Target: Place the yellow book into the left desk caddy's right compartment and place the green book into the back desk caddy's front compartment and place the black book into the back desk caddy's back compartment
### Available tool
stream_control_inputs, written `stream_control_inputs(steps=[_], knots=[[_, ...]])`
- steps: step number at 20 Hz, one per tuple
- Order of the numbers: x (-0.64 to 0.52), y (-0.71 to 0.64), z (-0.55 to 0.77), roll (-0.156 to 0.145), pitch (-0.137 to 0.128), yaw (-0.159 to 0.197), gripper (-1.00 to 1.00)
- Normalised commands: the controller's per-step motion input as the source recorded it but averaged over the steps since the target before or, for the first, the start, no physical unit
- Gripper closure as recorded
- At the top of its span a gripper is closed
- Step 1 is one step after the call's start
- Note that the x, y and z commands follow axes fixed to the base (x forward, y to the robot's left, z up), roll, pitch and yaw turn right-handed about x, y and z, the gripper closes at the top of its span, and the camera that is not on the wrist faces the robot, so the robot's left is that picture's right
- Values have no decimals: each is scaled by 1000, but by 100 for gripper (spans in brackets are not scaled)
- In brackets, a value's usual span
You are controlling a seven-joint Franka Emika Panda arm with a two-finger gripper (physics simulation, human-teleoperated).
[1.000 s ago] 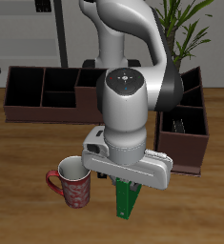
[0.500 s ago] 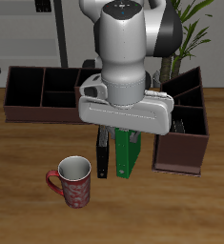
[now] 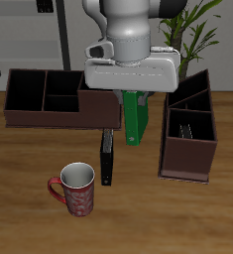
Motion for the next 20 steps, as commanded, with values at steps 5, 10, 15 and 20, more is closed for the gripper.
stream_control_inputs(steps=[5, 10, 15, 20], knots=[[-687, -134, 542, -5, -58, 1, 100], [-605, -275, 404, -2, -20, 18, 100], [-715, -291, 307, -11, -21, 35, 100], [-489, -107, 100, 15, -3, 60, 100]])
